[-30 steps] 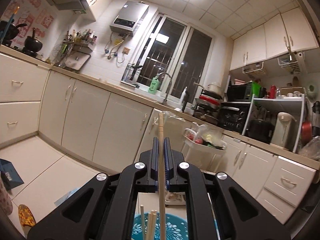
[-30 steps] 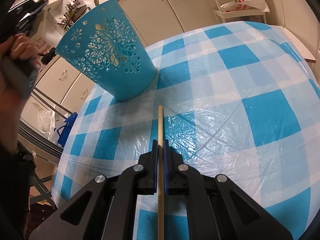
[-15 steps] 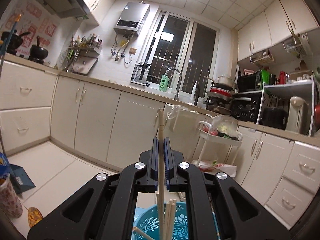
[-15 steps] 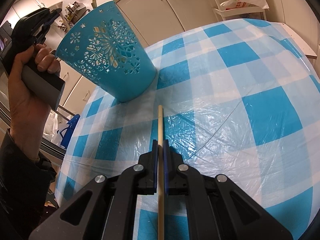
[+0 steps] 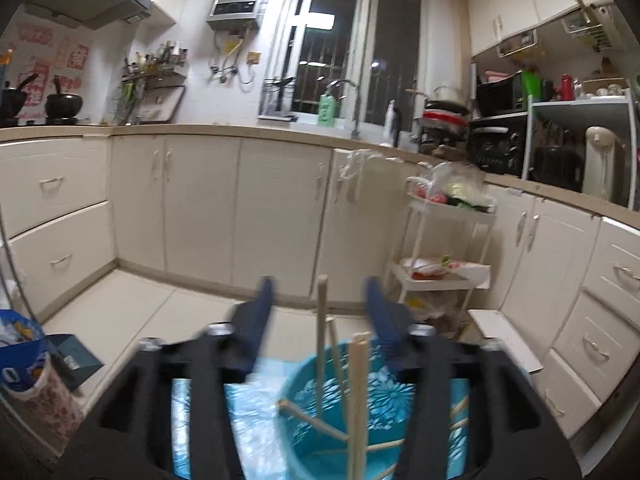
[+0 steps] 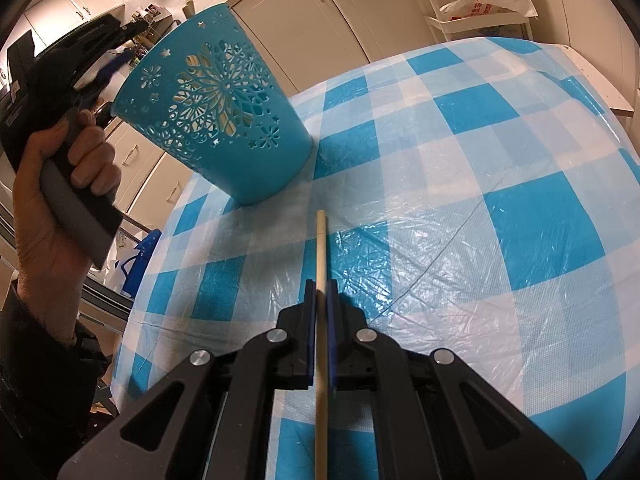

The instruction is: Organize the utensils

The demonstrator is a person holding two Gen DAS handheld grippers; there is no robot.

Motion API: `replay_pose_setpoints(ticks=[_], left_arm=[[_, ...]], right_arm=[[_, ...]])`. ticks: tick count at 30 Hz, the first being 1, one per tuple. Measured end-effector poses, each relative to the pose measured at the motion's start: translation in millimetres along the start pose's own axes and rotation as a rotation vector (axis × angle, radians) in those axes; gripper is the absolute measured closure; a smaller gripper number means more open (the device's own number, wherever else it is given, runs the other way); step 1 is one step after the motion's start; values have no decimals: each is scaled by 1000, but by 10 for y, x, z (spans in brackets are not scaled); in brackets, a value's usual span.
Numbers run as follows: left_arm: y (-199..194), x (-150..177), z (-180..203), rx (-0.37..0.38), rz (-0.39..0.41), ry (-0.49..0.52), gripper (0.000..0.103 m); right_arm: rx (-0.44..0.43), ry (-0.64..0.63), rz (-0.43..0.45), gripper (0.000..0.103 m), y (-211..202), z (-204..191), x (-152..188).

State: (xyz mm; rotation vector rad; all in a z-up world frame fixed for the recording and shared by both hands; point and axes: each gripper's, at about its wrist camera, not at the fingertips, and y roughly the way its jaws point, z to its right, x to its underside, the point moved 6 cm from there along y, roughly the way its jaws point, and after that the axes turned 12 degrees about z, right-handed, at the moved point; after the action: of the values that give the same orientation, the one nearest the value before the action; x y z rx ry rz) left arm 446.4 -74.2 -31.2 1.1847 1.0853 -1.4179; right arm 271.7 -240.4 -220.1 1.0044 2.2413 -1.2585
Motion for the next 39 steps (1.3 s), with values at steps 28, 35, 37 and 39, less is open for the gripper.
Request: replay_pose_setpoints(ticks=[28, 35, 37, 39], left_arm=[[-1199, 1073, -1034, -149, -134, -256, 35], [-1172, 1228, -1041, -141, -167, -291, 34], [-1173, 1240, -1056, -140, -168, -305, 34], [-1173, 1254, -1078, -138, -168, -320, 32]], right_arm=[[-363, -8, 431, 97, -733, -1072, -1517], [-300, -40, 363, 97, -591, -1057, -1489], [-211, -38, 281, 96, -478, -888, -1288], [-104, -21, 195, 71, -300, -660, -1062]])
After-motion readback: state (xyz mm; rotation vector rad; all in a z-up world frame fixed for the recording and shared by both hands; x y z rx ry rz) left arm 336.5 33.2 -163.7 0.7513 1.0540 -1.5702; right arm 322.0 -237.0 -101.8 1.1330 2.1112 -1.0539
